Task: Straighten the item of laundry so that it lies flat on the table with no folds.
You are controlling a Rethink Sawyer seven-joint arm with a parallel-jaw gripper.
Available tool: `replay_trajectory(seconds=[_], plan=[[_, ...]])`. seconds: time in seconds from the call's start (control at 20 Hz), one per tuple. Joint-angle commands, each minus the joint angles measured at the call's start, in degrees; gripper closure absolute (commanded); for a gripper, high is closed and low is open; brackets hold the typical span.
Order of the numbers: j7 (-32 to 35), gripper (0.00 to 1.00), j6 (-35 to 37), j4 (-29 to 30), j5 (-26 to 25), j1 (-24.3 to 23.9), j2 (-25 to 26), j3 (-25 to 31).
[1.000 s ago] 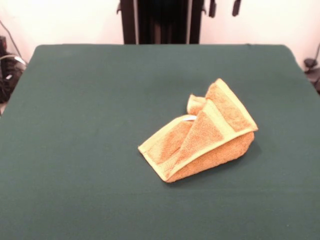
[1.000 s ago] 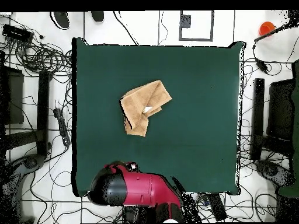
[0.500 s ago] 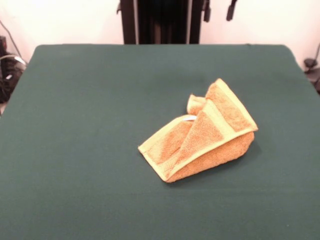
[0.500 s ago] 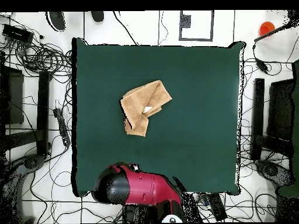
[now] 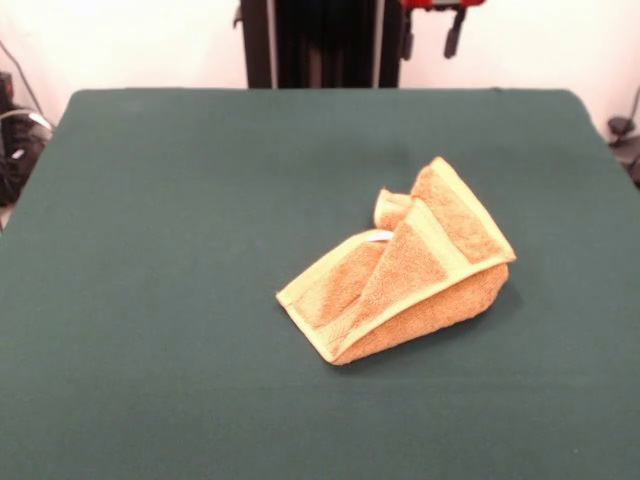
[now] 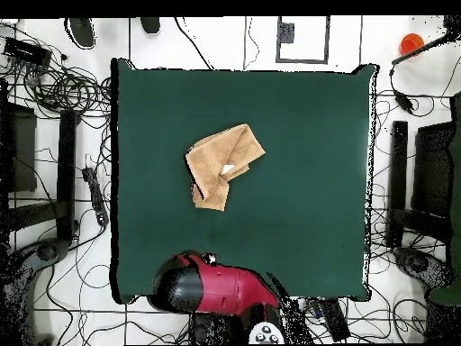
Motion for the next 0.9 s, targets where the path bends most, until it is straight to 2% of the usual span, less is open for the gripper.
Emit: replay_trajectory(seconds=[0.05, 0.5, 0.9], plan=[[9.14, 0.0, -4.77, -2.35, -1.69, 1.61, 3.48, 1.59], [9.17, 0.0, -5.31, -3.02, -1.13, 2.13, 4.54, 1.19], [9.72, 0.0, -2.97, -4.18, 0.1, 3.15, 3.76, 0.92]])
